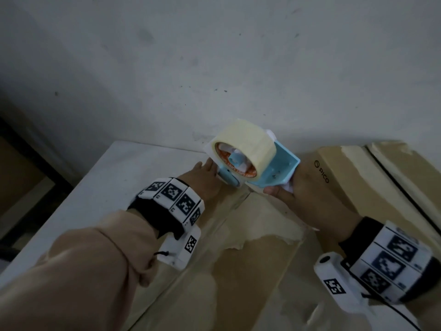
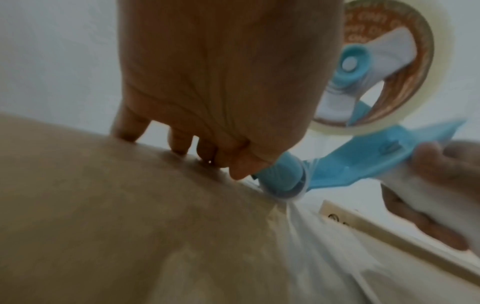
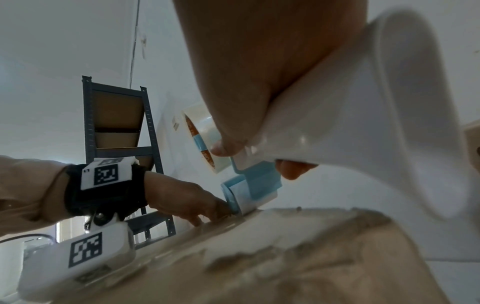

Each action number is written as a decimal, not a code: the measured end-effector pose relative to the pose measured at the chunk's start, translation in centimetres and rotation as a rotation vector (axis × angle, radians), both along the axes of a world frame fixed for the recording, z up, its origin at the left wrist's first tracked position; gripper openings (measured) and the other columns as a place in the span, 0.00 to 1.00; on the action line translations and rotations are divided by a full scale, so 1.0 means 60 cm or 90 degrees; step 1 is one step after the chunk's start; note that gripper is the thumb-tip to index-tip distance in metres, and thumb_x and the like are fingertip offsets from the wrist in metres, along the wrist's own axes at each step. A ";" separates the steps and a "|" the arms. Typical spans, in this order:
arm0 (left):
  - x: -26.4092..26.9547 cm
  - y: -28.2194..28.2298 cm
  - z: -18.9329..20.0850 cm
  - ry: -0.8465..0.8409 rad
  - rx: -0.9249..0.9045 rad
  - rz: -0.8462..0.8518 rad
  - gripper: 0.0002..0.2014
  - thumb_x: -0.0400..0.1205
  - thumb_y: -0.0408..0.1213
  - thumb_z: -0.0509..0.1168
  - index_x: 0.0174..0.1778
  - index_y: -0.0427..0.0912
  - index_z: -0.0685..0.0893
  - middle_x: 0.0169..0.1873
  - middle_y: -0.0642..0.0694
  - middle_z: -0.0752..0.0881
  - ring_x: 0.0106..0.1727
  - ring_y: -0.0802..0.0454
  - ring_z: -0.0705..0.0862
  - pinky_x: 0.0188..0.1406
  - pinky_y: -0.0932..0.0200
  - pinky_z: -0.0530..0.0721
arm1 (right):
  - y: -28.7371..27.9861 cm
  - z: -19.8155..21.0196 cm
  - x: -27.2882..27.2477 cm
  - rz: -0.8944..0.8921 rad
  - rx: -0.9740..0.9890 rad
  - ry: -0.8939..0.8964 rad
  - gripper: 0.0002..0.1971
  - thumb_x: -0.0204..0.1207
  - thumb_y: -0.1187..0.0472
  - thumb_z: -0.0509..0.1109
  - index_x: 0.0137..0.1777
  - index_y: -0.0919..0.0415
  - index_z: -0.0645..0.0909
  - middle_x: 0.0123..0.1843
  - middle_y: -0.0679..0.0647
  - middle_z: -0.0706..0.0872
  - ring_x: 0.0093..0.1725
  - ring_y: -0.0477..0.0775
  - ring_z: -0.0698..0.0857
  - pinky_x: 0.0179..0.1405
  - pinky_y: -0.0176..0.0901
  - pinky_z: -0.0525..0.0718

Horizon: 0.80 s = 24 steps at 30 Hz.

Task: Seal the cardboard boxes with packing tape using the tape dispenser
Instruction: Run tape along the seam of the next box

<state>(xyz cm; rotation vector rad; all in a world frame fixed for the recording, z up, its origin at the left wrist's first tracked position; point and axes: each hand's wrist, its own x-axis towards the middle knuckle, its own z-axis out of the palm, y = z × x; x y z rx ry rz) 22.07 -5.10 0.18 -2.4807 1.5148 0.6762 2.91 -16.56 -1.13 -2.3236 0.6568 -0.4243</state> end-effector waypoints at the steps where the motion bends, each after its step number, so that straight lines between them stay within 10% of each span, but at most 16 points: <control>1: 0.001 0.001 -0.003 -0.002 0.004 0.002 0.26 0.87 0.39 0.43 0.82 0.39 0.47 0.82 0.43 0.47 0.81 0.39 0.53 0.80 0.50 0.56 | 0.000 0.001 0.002 -0.004 -0.007 0.004 0.52 0.55 0.17 0.54 0.67 0.59 0.70 0.53 0.50 0.86 0.48 0.48 0.86 0.44 0.56 0.86; 10: -0.006 0.002 0.003 0.005 0.029 0.057 0.28 0.88 0.40 0.44 0.81 0.37 0.42 0.82 0.42 0.41 0.83 0.42 0.46 0.81 0.50 0.51 | 0.001 0.008 -0.011 -0.005 0.010 0.017 0.52 0.56 0.18 0.56 0.70 0.59 0.69 0.57 0.50 0.85 0.52 0.47 0.85 0.48 0.54 0.86; 15: -0.012 0.010 0.013 0.022 0.014 0.076 0.27 0.88 0.38 0.45 0.81 0.38 0.43 0.83 0.45 0.41 0.83 0.44 0.45 0.81 0.51 0.50 | 0.014 0.029 -0.080 -0.016 0.045 -0.017 0.20 0.66 0.35 0.70 0.53 0.42 0.75 0.46 0.37 0.84 0.45 0.28 0.82 0.42 0.29 0.82; 24: -0.015 0.007 0.015 0.025 0.015 0.087 0.25 0.88 0.36 0.41 0.82 0.43 0.43 0.83 0.50 0.41 0.83 0.45 0.46 0.81 0.49 0.51 | 0.012 0.016 -0.242 -0.109 0.001 0.095 0.57 0.46 0.16 0.55 0.63 0.62 0.74 0.47 0.51 0.86 0.43 0.50 0.85 0.35 0.41 0.81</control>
